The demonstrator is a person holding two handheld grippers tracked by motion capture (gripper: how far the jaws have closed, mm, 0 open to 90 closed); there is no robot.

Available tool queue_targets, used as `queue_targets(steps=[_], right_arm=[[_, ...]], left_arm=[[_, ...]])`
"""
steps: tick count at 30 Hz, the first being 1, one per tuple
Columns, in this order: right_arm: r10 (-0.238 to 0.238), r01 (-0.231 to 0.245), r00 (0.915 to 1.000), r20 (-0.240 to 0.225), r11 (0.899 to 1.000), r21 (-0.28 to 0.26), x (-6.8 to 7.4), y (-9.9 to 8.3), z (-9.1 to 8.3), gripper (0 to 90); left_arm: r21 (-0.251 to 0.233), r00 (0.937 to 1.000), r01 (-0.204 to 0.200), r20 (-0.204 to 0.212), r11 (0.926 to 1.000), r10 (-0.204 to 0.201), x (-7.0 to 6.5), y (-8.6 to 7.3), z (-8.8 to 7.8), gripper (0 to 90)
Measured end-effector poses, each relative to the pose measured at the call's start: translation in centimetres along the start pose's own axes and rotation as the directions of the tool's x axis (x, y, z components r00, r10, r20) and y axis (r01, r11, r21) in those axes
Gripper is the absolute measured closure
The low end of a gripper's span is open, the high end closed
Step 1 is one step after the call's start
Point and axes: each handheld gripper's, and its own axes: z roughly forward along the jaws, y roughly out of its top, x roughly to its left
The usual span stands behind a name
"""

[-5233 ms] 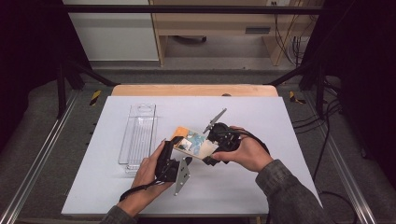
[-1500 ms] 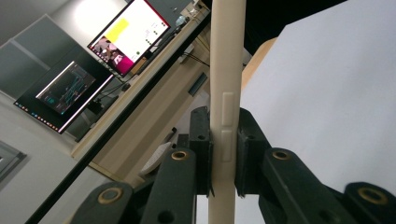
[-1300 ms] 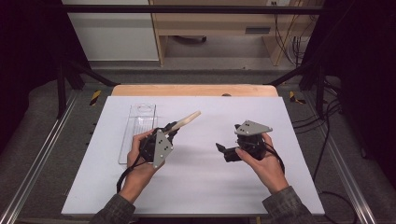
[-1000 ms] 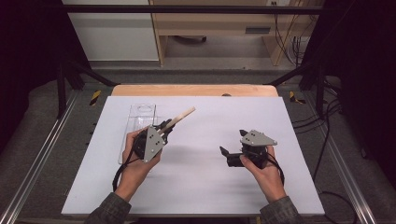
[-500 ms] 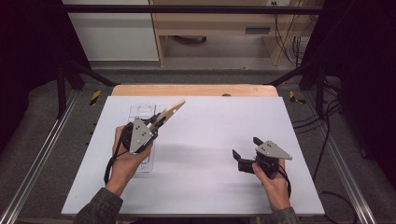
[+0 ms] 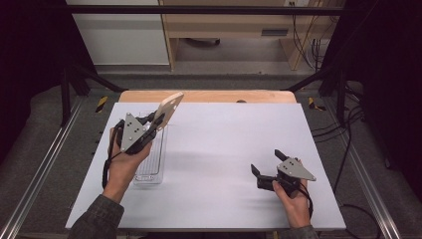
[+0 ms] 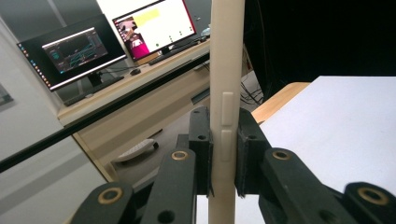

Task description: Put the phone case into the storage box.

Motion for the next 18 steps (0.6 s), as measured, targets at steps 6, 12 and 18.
queue_targets(steps=[6,12,18], right_arm=[[0.025,-0.025,0.9996,-0.015,1.0,-0.003,0.3,0.1,0.1,3.4],[0.038,-0.038,0.9992,-0.012,0.999,0.006,0.1,0.0,0.2,2.5],[0.052,-0.052,0.9986,-0.001,0.999,-0.003,-0.2,-0.1,0.1,2.5]], left_arm=[[-0.004,0.9985,0.051,-0.019,0.9987,-0.051,1.4,-0.7,-0.5,79.1],[-0.009,0.9973,0.063,-0.037,0.998,-0.063,2.6,-1.0,-0.9,79.0],[-0.017,0.9966,0.067,-0.047,0.9976,-0.068,3.7,-1.0,-1.1,79.0]])
